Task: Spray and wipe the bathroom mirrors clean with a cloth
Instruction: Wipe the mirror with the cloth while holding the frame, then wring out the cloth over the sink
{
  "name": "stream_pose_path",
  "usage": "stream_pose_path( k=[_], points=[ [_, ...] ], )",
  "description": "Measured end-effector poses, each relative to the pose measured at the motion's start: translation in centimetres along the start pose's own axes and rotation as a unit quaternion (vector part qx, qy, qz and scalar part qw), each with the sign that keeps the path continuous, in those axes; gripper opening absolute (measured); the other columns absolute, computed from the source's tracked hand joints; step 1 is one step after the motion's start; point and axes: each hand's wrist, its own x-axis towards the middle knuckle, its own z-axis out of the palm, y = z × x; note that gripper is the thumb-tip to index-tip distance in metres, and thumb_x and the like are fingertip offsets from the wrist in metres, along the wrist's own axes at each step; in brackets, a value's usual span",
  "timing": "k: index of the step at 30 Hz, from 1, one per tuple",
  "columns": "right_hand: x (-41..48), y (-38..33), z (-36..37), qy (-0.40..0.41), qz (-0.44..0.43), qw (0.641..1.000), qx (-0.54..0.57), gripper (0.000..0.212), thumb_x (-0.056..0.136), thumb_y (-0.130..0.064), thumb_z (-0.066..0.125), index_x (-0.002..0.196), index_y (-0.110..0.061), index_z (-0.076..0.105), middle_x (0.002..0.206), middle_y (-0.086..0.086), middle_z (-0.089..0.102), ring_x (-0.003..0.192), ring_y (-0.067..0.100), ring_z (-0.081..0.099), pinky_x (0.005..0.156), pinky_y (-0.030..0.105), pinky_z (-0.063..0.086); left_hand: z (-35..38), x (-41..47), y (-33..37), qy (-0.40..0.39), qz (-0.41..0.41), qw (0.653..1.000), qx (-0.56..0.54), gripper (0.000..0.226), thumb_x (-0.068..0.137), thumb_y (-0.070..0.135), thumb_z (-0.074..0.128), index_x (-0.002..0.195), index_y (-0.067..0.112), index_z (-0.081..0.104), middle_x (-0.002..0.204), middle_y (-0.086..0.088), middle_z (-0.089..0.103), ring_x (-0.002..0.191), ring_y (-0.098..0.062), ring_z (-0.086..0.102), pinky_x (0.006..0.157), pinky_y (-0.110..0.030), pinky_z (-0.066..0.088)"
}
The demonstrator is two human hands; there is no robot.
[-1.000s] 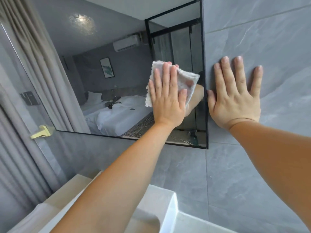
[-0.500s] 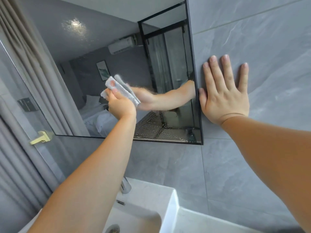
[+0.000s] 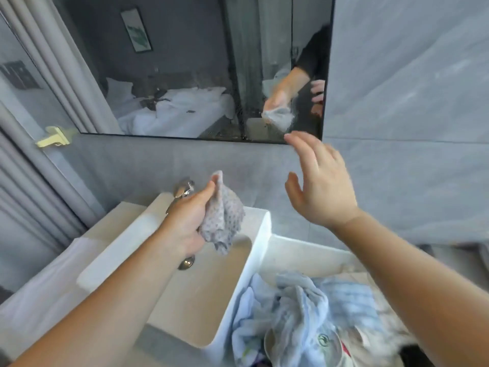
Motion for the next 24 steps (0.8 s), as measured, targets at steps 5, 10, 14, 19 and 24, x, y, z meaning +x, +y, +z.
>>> stream_pose_path(
  k=[5,10,14,19,24],
  points=[
    [-7.7,-7.8,2.1,-0.265,0.177,0.912,0.257,0.071,0.086,-0.009,0.059,0.154,-0.022,0.039,0.151,0.001,0.046,0.13,0.022,0.054,0.104,0.04,0.047,-5.3,-3.4,-4.2,-0.023,-0.05,0.987,0.151,0.051,0.082,-0.025,0.05,0.119,0.004,0.07,0.112,-0.019,0.075,0.104,-0.033,0.073,0.068,-0.032,0.061],
    [-8.0,-11.9,2.7,-0.377,0.399,0.691,0.471,0.097,0.082,0.002,0.072,0.162,-0.03,0.026,0.152,0.004,0.041,0.133,0.019,0.048,0.1,0.029,0.047,-8.1,-6.4,-5.2,-0.112,0.087,0.897,0.418,0.047,0.072,0.001,0.067,0.112,0.023,0.078,0.096,0.0,0.078,0.079,-0.018,0.07,0.061,-0.034,0.054],
    [-8.0,-13.9,3.2,-0.513,0.406,0.537,0.533,0.109,0.072,-0.011,0.08,0.164,-0.029,0.023,0.138,0.008,0.064,0.096,0.011,0.059,0.08,0.018,0.05,-8.1,-8.3,-4.8,-0.136,0.159,0.819,0.533,0.043,0.079,-0.012,0.06,0.1,0.026,0.058,0.101,0.001,0.066,0.079,-0.01,0.066,0.057,-0.021,0.048],
    [-8.0,-16.8,3.8,-0.565,0.379,0.541,0.494,0.046,0.08,-0.01,0.079,0.125,-0.005,0.067,0.101,0.007,0.071,0.09,0.017,0.074,0.077,0.027,0.05,-9.6,-9.0,-4.0,-0.116,0.321,0.694,0.634,0.038,0.079,-0.009,0.053,0.1,0.023,0.049,0.106,0.011,0.047,0.092,-0.019,0.057,0.077,-0.039,0.051],
    [-7.6,-20.2,5.4,-0.559,0.408,0.525,0.495,0.032,0.087,-0.008,0.077,0.118,-0.01,0.067,0.103,0.007,0.068,0.082,0.02,0.071,0.072,0.027,0.052,-13.0,-8.0,-3.5,-0.07,0.323,0.619,0.712,0.025,0.092,0.009,0.058,0.112,0.022,0.049,0.113,0.005,0.059,0.092,-0.029,0.058,0.074,-0.042,0.049]
  ],
)
